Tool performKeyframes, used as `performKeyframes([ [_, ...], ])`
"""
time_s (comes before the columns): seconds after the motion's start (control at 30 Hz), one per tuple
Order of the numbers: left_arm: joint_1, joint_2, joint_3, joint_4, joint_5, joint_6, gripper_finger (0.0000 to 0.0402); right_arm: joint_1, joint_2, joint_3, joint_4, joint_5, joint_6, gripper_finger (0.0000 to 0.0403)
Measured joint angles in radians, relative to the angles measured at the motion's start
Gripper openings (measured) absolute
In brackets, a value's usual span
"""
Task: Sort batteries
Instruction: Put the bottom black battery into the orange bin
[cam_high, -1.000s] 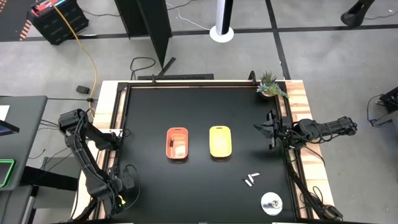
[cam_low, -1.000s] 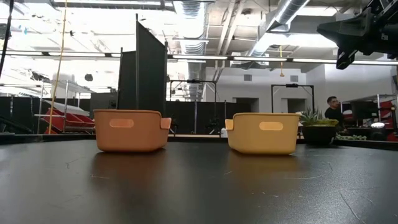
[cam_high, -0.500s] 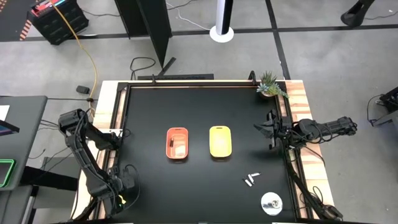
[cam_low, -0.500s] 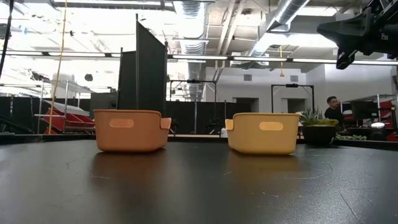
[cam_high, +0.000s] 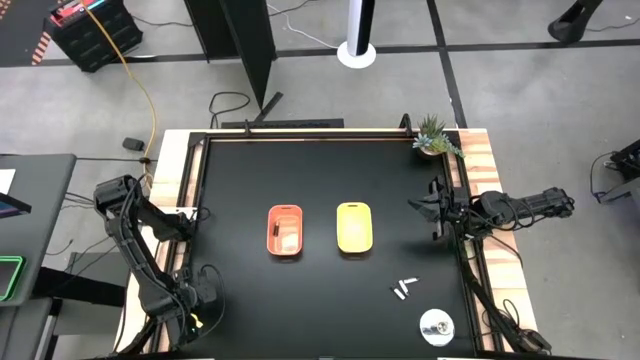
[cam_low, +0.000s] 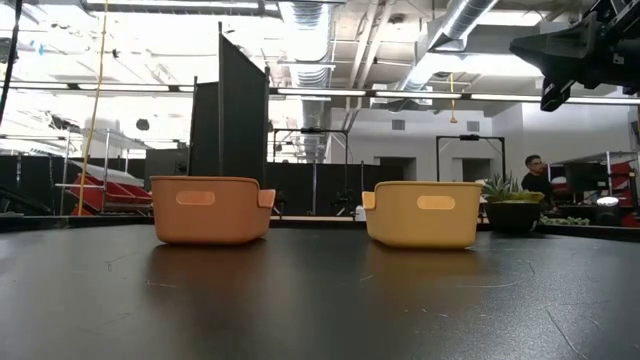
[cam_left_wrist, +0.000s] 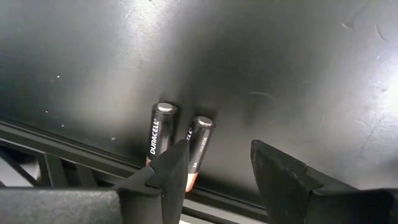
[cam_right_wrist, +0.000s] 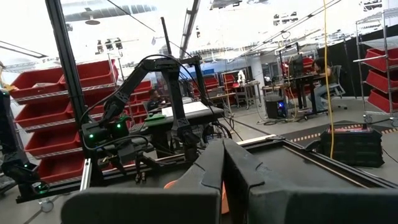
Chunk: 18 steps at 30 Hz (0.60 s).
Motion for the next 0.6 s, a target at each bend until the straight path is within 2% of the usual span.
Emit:
performKeyframes([
  [0.6, 0.000, 0.000, -0.001, -0.008, 0.000, -0.012, 0.0169, 0.000, 0.000, 0.000, 0.000, 0.000, 0.000, 0.0029],
])
